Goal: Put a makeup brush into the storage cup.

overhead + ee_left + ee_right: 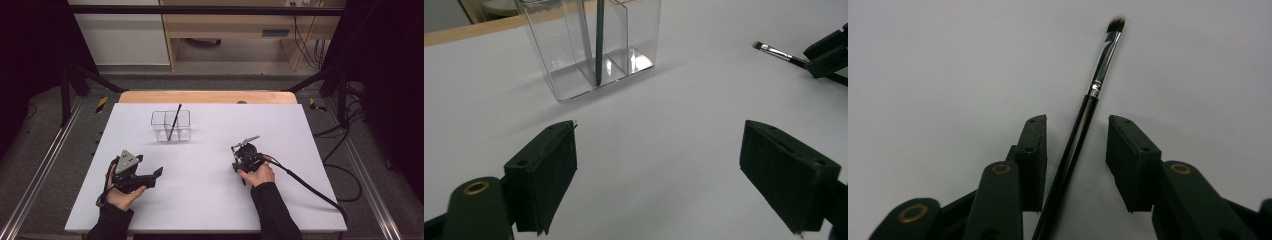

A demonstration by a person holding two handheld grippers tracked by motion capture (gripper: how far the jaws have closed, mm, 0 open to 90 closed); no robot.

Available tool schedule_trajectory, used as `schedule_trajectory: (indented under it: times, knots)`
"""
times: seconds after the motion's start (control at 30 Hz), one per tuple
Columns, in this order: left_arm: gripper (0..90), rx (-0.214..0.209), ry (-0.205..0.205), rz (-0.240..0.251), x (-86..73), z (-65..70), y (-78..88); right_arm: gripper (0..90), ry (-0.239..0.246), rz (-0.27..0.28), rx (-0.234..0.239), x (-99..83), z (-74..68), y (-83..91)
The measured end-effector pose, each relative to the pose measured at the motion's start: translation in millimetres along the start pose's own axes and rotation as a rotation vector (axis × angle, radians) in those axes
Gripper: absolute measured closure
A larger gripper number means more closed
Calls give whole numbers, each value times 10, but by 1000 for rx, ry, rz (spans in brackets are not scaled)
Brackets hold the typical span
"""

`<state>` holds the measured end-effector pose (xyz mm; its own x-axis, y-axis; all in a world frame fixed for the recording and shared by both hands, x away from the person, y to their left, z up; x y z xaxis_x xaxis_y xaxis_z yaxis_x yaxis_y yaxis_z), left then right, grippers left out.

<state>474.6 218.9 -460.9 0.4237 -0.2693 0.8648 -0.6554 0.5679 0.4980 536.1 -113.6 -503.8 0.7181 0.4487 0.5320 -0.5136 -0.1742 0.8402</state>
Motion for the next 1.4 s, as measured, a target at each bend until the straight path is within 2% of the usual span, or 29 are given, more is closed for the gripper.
schedule_trajectory:
  times: [0.33, 0.7, 0.87, 1.03, 1.17, 1.3, 1.4]
  knots:
    - [146, -1, -1, -5, -3, 4, -10, 765, 18, -4, 16, -3, 2, 10]
    - [147, -5, -4, -8, -6, 15, -14, 838, 47, -9, 40, -8, -5, 22]
    - [148, -5, -5, -8, -6, 14, -14, 828, 60, -11, 47, -5, -4, 21]
    - [148, -7, -5, -8, -3, 15, -12, 731, 72, -7, 36, 2, 11, 42]
    - [148, -8, -5, -10, -3, 15, -14, 682, 82, -38, 35, 4, 32, 69]
    - [148, -9, -6, -11, -4, 16, -15, 696, 105, -77, 17, -26, 41, 65]
    - [148, -11, -6, -14, -6, 17, -18, 732, 114, -87, 28, -33, 36, 63]
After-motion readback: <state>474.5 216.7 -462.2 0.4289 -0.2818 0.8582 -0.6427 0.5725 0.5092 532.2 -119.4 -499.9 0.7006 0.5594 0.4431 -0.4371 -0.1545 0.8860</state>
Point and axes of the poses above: each handheld gripper's, and its own axes: y roughly backward along the jaws, x roughly out of its top, z roughly to its right, the point moved 5 cm from there along -y, roughly forward along the jaws, and after that the axes turned 7 degrees about -x, right-handed, at the moved point
